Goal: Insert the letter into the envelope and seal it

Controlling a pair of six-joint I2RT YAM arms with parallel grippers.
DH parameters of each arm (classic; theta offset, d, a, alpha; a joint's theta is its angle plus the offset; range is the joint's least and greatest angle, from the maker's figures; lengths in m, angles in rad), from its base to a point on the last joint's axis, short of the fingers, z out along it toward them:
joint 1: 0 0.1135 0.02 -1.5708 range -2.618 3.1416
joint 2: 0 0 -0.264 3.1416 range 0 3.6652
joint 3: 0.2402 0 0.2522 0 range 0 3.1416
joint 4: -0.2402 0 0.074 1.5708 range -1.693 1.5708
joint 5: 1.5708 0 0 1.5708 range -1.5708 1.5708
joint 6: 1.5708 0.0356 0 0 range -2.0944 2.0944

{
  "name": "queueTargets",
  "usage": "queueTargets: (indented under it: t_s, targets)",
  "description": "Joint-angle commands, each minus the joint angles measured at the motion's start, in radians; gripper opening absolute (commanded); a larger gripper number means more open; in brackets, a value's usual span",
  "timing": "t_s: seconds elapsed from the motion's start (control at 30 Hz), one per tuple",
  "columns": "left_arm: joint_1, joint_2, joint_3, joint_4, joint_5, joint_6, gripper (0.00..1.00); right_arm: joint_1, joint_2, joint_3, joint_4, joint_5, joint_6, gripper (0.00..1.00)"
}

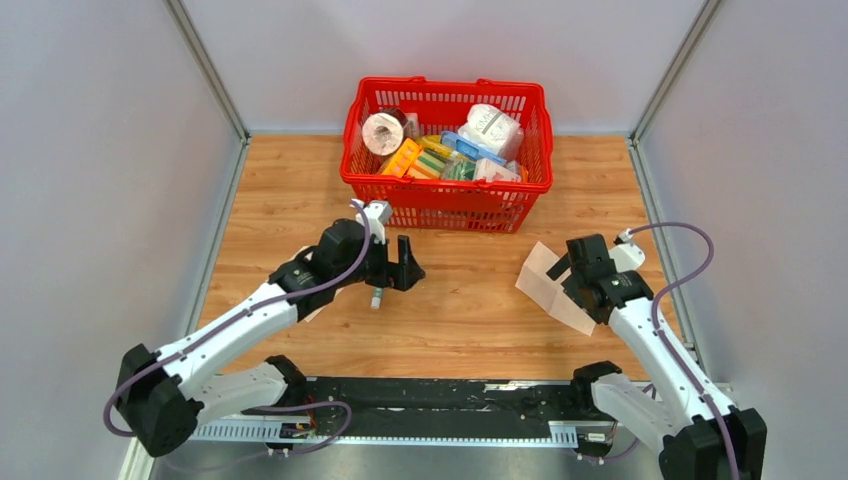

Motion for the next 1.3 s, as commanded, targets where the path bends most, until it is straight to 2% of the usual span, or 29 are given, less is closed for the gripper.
queueTargets:
  t_s: [0.0,0.2,0.33,0.43,0.5,0.73,0.83,0.9,0.97,1.03,1.07,1.17,1.27]
  targets:
    - [-0.016,0.150,0.049,0.196,0.103,-0.032,1.00,-0.027,0.015,-0.018,0.066,-0.040,0.016,1.00]
    - [-0.140,0.447,0.239,0.290,0.095,-0.054,0.96,-0.029,-0.057,0.033,0.014,-0.046,0.006,1.00]
    - [-0.194,0.674,0.361,0.362,0.109,-0.106,0.86,-0.030,-0.146,0.116,-0.056,-0.039,-0.013,1.00]
    - [-0.220,0.837,0.464,0.394,0.137,-0.144,0.72,-0.030,-0.204,0.183,-0.104,-0.039,-0.040,1.00]
    - [-0.232,0.920,0.524,0.404,0.154,-0.172,0.67,-0.030,-0.238,0.228,-0.136,-0.028,-0.053,1.00]
    - [-0.259,1.117,0.681,0.437,0.215,-0.222,0.63,-0.030,-0.325,0.303,-0.177,-0.006,-0.109,1.00]
    - [-0.262,1.156,0.716,0.436,0.229,-0.241,0.58,-0.030,-0.328,0.306,-0.190,0.001,-0.117,1.00]
    - [-0.263,1.174,0.731,0.433,0.230,-0.253,0.51,-0.030,-0.328,0.300,-0.191,-0.002,-0.123,1.00]
    - [-0.263,1.185,0.739,0.436,0.232,-0.262,0.39,-0.029,-0.325,0.291,-0.182,-0.006,-0.129,1.00]
    - [-0.263,1.189,0.742,0.436,0.239,-0.270,0.18,-0.029,-0.322,0.280,-0.171,-0.012,-0.134,1.00]
    - [-0.263,1.185,0.736,0.434,0.241,-0.273,0.02,-0.029,-0.319,0.271,-0.162,-0.019,-0.139,1.00]
    - [-0.262,1.128,0.672,0.441,0.185,-0.296,0.00,-0.030,-0.299,0.240,-0.133,-0.034,-0.151,1.00]
    - [-0.239,0.983,0.508,0.427,0.100,-0.318,0.00,-0.029,-0.278,0.193,-0.081,-0.084,-0.171,1.00]
